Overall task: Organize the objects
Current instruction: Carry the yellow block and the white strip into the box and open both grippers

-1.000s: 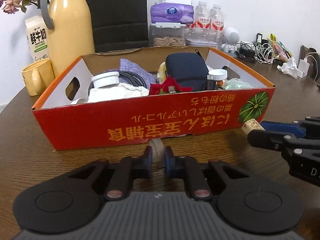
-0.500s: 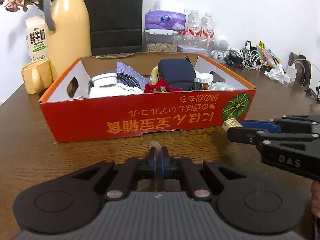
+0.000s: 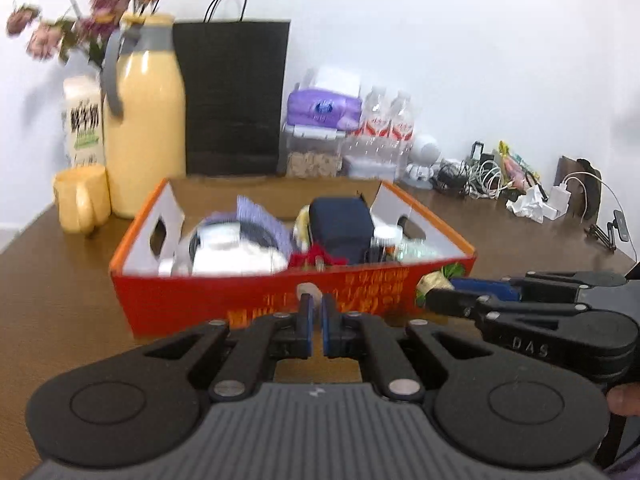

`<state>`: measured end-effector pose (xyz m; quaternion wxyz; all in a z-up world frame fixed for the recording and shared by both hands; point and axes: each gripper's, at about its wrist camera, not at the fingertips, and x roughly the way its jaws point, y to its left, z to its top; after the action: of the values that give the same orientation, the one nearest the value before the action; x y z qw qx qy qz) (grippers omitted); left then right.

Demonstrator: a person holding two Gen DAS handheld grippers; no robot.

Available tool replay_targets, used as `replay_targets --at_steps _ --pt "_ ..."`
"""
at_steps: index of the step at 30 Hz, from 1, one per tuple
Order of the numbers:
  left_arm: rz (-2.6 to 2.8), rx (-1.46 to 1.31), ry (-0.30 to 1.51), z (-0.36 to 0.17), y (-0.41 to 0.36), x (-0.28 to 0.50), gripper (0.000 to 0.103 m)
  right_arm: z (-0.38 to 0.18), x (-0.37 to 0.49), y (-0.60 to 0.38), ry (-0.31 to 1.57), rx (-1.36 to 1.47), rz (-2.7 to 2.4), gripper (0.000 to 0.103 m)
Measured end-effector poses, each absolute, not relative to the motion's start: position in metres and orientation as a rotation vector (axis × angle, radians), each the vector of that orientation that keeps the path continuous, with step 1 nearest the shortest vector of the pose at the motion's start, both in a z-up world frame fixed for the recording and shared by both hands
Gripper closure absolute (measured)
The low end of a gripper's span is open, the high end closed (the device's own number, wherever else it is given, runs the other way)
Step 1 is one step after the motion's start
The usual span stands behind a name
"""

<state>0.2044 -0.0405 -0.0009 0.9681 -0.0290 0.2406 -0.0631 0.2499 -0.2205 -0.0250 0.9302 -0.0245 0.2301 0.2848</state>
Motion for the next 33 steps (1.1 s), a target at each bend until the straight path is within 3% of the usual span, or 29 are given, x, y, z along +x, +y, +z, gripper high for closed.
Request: replay_targets --at_steps 13,26,27,28,29,30,31,32,33 --pt "-0.110 -0.050 0.342 0.044 -0.028 0.253 0.098 0.030 0.296 -0.163 0.351 -0.131 0.595 0.083" --pt "-0.024 -0.032 0.413 0.009 -0.008 0.313 0.096 -0.002 0.349 -0.136 0.435 -0.137 0.550 0.081" --pt "-0.015 -0.017 0.415 0.007 -0.009 0.313 0.092 -0.005 0.350 -0.138 0.445 -0.139 0.549 0.082" --pt "-0.006 -0.004 0.416 0.005 -0.010 0.313 0.081 -0.008 0.351 -0.140 0.452 -0.141 0.545 0.076" --pt "-0.002 0.000 0.417 0.003 -0.011 0.313 0.072 -0.010 0.353 -0.143 0.465 -0.139 0.533 0.062" --pt "0.004 0.000 0.414 0.003 -0.011 0.313 0.049 -0.012 0.355 -0.145 0.473 -0.132 0.524 0.054" --pt "0.018 -0.002 0.403 0.002 -0.010 0.312 0.026 -0.013 0.357 -0.147 0.474 -0.121 0.515 0.037" --pt "0.034 -0.004 0.389 0.003 -0.010 0.311 0.015 -0.013 0.357 -0.150 0.472 -0.117 0.509 0.023" --pt "0.054 -0.009 0.374 0.004 -0.009 0.311 0.000 -0.013 0.358 -0.151 0.470 -0.116 0.503 0.017"
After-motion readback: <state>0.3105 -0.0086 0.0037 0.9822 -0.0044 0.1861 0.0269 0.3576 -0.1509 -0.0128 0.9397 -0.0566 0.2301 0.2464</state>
